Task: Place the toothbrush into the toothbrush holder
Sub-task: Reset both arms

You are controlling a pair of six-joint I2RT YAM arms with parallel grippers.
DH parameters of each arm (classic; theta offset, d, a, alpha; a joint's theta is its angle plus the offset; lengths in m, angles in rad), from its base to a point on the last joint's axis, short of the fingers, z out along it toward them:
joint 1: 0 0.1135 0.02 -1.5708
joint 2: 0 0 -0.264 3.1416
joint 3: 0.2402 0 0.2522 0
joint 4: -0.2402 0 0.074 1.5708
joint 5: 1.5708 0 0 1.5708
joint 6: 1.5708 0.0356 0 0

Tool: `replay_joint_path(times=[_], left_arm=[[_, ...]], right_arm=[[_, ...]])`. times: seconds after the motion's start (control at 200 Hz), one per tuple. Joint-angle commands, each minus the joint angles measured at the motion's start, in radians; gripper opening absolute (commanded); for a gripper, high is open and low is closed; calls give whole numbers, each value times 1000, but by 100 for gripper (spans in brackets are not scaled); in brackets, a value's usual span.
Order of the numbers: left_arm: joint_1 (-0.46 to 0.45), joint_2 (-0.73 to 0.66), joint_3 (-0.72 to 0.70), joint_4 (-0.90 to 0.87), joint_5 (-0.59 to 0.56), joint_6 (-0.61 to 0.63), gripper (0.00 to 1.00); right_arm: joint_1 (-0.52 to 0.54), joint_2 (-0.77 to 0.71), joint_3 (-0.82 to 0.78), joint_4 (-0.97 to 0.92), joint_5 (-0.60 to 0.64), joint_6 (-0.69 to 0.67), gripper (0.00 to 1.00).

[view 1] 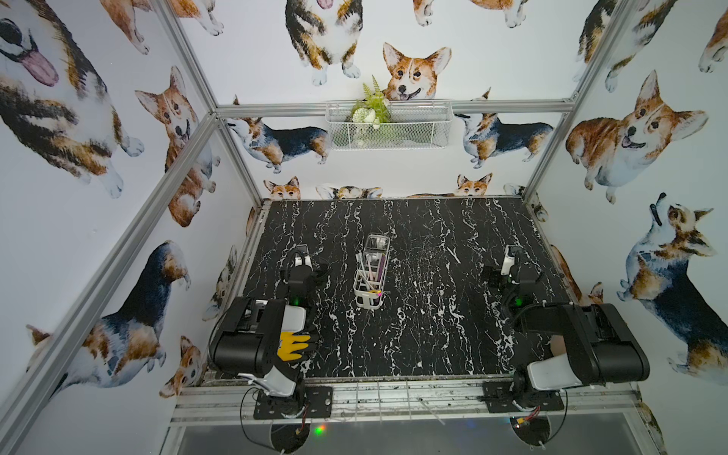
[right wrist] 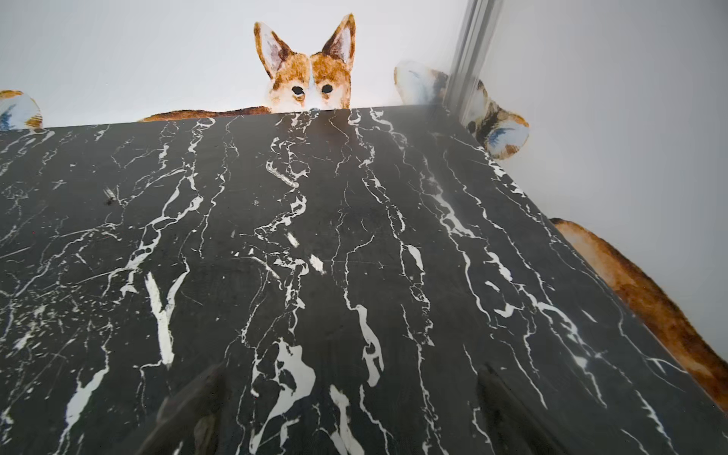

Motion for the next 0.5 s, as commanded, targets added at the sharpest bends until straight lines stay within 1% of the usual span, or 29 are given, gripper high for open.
replay_joint_path(times=[0.0, 0.32, 0.39, 0.45, 0.495], left_arm=[[1, -1, 7, -7, -12, -4, 100], [1, 0, 6, -2, -12, -3, 100], [1, -2, 5, -3, -12, -3, 100], [2, -1, 6, -3, -11, -3, 100], [1, -1, 5, -3, -12, -2, 100]], right_arm=[[0, -5, 8, 3, -28, -11, 100], [-15, 5, 31, -30, -54, 0, 100], [-7, -14, -14, 32, -38, 1, 100], [-5, -20, -47, 85, -70, -13, 100], [-5, -15, -41, 84, -89, -29, 100]])
